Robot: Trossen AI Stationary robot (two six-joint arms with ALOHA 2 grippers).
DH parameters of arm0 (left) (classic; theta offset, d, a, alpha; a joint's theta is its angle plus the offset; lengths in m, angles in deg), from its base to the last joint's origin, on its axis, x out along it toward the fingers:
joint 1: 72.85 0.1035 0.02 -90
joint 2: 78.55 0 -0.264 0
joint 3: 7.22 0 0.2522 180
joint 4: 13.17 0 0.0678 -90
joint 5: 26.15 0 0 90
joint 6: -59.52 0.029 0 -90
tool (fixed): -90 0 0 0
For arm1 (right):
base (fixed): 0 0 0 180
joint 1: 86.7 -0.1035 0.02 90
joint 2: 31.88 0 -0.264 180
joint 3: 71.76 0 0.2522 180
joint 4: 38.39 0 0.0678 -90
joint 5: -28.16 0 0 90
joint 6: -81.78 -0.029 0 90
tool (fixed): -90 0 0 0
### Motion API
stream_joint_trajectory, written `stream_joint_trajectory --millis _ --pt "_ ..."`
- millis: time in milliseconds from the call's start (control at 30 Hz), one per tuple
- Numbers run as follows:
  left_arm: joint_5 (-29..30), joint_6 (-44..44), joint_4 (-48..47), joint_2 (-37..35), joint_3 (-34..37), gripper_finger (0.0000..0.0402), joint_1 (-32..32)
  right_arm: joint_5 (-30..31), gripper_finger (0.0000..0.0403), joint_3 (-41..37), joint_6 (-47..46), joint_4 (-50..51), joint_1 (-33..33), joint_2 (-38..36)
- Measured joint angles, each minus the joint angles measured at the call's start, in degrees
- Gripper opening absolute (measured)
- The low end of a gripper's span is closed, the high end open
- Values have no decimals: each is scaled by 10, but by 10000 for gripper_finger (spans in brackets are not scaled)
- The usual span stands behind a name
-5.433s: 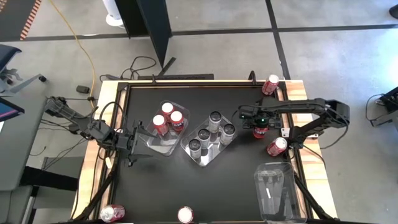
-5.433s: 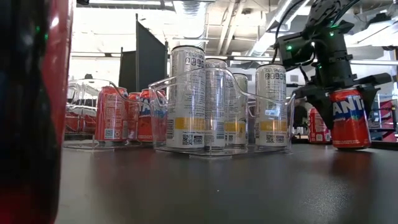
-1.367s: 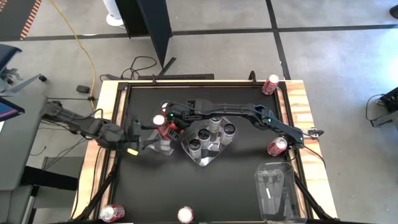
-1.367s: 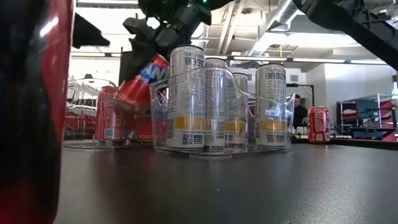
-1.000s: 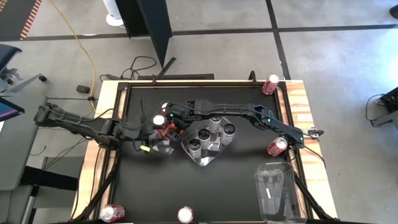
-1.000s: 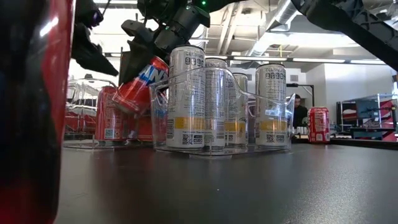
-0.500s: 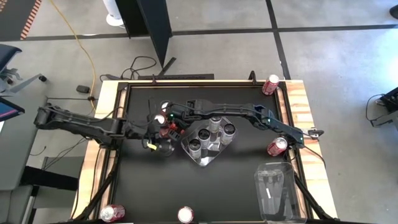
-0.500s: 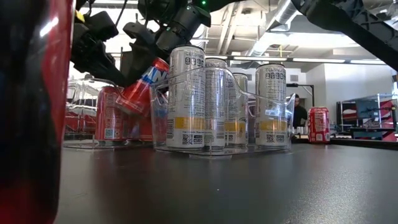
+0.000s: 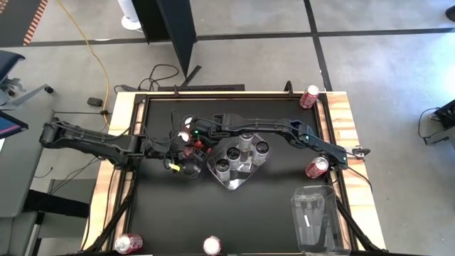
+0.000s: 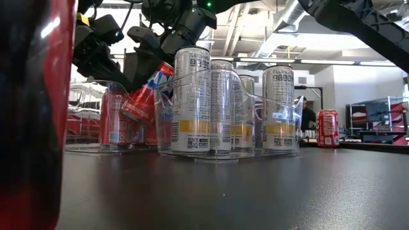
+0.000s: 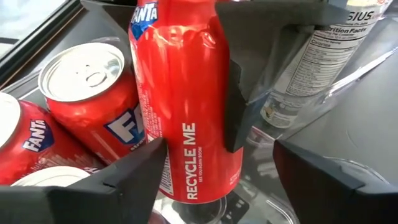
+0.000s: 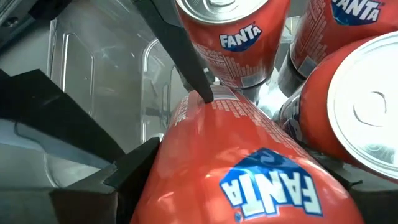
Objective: Sort soda cans
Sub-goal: Put the orange soda can into the left transparent bin
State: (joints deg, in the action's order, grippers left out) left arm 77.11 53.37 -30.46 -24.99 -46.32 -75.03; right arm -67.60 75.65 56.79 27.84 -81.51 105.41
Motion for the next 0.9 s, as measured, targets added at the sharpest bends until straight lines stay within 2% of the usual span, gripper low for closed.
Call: stream_joint_trajectory --millis 167,733,900 --pt "3 -7 -4 0 0 317 0 -1 317 0 1 2 0 0" --pt "-3 -5 -1 20 1 318 0 -5 318 1 2 11 -1 -1" --pt "4 -12 -2 20 1 318 0 -5 331 1 3 9 -1 -1"
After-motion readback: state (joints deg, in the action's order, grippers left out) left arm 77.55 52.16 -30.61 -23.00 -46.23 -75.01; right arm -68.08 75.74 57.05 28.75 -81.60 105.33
